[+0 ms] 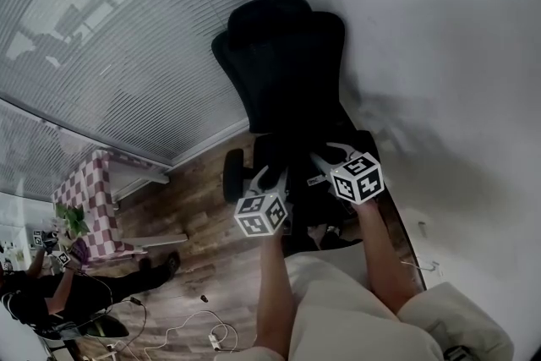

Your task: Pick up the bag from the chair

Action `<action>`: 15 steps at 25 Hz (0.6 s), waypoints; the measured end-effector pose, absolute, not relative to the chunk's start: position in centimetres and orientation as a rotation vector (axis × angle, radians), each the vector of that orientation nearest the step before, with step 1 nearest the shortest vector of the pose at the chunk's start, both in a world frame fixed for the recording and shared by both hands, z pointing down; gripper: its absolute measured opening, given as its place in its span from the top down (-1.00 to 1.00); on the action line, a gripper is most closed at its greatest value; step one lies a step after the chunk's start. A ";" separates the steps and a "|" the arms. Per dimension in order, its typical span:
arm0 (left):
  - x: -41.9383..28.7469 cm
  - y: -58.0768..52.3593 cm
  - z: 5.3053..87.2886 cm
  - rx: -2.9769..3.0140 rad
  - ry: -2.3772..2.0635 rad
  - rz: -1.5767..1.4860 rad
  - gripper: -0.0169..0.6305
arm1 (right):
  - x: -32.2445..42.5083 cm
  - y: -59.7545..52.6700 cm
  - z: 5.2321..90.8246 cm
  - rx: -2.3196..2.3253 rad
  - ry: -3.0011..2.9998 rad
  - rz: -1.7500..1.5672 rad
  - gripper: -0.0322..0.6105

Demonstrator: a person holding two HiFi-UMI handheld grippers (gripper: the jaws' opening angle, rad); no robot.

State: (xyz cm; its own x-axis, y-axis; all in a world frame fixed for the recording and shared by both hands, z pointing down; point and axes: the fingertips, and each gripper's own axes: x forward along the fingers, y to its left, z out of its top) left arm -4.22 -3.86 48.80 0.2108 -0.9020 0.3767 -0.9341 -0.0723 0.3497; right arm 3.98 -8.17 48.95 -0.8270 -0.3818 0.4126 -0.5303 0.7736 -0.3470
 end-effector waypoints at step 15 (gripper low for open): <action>-3.6 -4.6 49.5 1.988 -1.673 0.172 0.64 | 4.5 -9.2 50.0 0.660 -2.628 0.677 0.62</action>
State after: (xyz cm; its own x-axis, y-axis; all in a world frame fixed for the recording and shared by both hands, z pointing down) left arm -3.55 -4.62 49.48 0.2247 -0.8779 0.4229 -0.9455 -0.0916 0.3123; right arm 4.52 -9.16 49.99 -0.8315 -0.3487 0.4325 -0.5142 0.7778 -0.3615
